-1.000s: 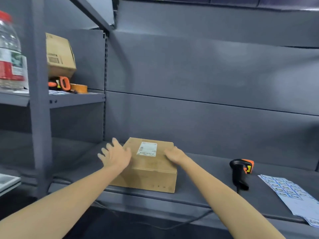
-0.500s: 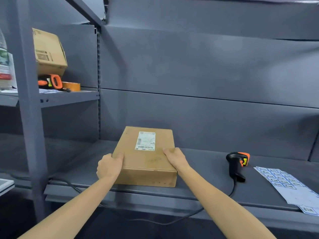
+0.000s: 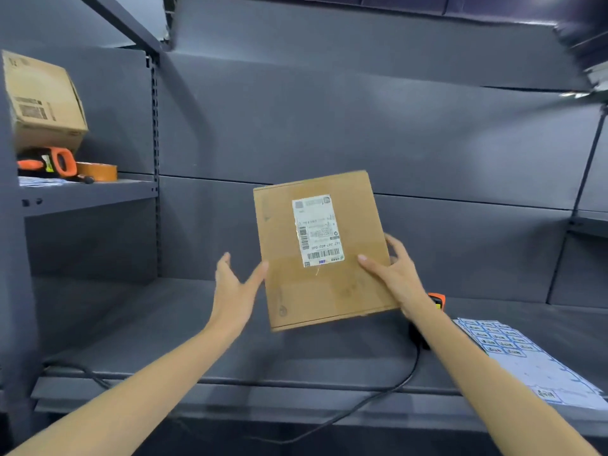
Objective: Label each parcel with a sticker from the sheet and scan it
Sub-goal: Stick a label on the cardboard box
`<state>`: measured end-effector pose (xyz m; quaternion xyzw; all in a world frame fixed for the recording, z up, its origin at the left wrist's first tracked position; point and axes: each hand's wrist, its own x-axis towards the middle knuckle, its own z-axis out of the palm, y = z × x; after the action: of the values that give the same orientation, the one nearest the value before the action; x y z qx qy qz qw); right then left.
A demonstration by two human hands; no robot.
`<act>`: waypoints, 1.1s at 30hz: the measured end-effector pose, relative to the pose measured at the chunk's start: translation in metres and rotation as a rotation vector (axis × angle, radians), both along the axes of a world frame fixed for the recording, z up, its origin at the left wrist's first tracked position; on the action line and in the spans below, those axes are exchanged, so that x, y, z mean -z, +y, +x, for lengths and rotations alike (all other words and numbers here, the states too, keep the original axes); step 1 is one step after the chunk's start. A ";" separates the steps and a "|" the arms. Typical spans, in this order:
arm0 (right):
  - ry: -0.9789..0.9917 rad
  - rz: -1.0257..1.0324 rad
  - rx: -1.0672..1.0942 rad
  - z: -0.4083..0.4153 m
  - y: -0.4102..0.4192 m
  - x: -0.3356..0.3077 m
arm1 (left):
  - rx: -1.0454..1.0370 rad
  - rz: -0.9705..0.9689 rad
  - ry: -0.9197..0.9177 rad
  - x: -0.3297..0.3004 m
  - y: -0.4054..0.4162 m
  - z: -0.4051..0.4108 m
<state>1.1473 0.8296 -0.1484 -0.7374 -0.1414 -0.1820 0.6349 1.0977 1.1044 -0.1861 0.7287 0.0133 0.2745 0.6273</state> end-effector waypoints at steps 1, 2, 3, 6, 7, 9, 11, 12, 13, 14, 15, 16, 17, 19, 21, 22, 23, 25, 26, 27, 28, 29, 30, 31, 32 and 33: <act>-0.040 -0.082 0.013 -0.001 -0.009 -0.014 | -0.001 -0.021 -0.020 -0.011 0.001 0.002; -0.075 -0.180 0.023 -0.002 -0.017 -0.028 | 0.002 -0.020 -0.042 -0.023 0.002 0.004; -0.107 -0.291 0.031 -0.003 -0.024 -0.042 | 0.016 -0.004 -0.065 -0.035 0.002 0.006; -0.191 -0.604 0.021 -0.009 -0.033 -0.079 | 0.080 0.097 -0.125 -0.064 -0.004 0.010; -0.210 -0.692 0.006 -0.012 -0.032 -0.089 | 0.108 0.139 -0.138 -0.070 -0.006 0.011; -0.239 -0.838 -0.035 -0.018 -0.029 -0.103 | 0.169 0.192 -0.133 -0.076 -0.009 0.014; -0.263 -0.918 -0.064 -0.023 -0.026 -0.110 | 0.239 0.149 -0.063 -0.074 -0.010 0.016; -0.266 -0.932 -0.074 -0.024 -0.025 -0.110 | 0.258 0.108 -0.015 -0.070 -0.010 0.017; -0.265 -0.941 -0.081 -0.025 -0.025 -0.109 | 0.264 0.073 0.019 -0.066 -0.011 0.017; -0.266 -0.954 -0.078 -0.026 -0.024 -0.108 | 0.257 0.043 0.026 -0.062 -0.012 0.017; -0.277 -0.971 -0.058 -0.027 -0.023 -0.107 | 0.241 0.008 0.010 -0.058 -0.014 0.017; -0.317 -0.987 -0.013 -0.028 -0.024 -0.105 | 0.225 -0.040 -0.019 -0.056 -0.017 0.017; -0.400 -0.996 0.060 -0.027 -0.024 -0.102 | 0.212 -0.094 -0.051 -0.054 -0.019 0.016; -0.602 -0.935 0.265 -0.026 -0.026 -0.092 | 0.174 -0.207 -0.101 -0.053 -0.024 0.017; -0.653 -0.662 0.434 -0.028 -0.019 -0.074 | 0.116 -0.355 -0.108 -0.050 -0.030 0.020; -0.608 -0.479 0.490 -0.030 -0.013 -0.061 | 0.087 -0.446 -0.099 -0.047 -0.033 0.021; -0.520 -0.297 0.532 -0.032 -0.004 -0.046 | 0.061 -0.538 -0.085 -0.044 -0.038 0.022; -0.280 -0.017 0.542 -0.034 0.012 -0.020 | 0.013 -0.702 -0.044 -0.037 -0.049 0.023; -0.148 0.074 0.481 -0.034 0.019 -0.008 | -0.009 -0.774 -0.016 -0.034 -0.055 0.024; -0.016 0.144 0.371 -0.033 0.026 0.003 | -0.027 -0.835 0.013 -0.030 -0.061 0.024; 0.100 0.210 0.230 -0.031 0.032 0.012 | -0.036 -0.884 0.039 -0.026 -0.068 0.025; 0.196 0.280 0.082 -0.029 0.038 0.018 | -0.033 -0.919 0.059 -0.022 -0.075 0.025; 0.257 0.346 -0.035 -0.024 0.043 0.024 | -0.020 -0.940 0.075 -0.017 -0.081 0.026; 0.271 0.394 -0.099 -0.019 0.045 0.027 | -0.001 -0.950 0.085 -0.012 -0.087 0.026; 0.251 0.415 -0.115 -0.014 0.046 0.030 | 0.022 -0.951 0.088 -0.007 -0.091 0.026; 0.222 0.422 -0.107 -0.009 0.044 0.031 | 0.048 -0.942 0.090 -0.003 -0.092 0.026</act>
<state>1.1385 0.8740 -0.1794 -0.5956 -0.0684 -0.0917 0.7951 1.1240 1.0121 -0.1829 0.3760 0.1466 0.1922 0.8945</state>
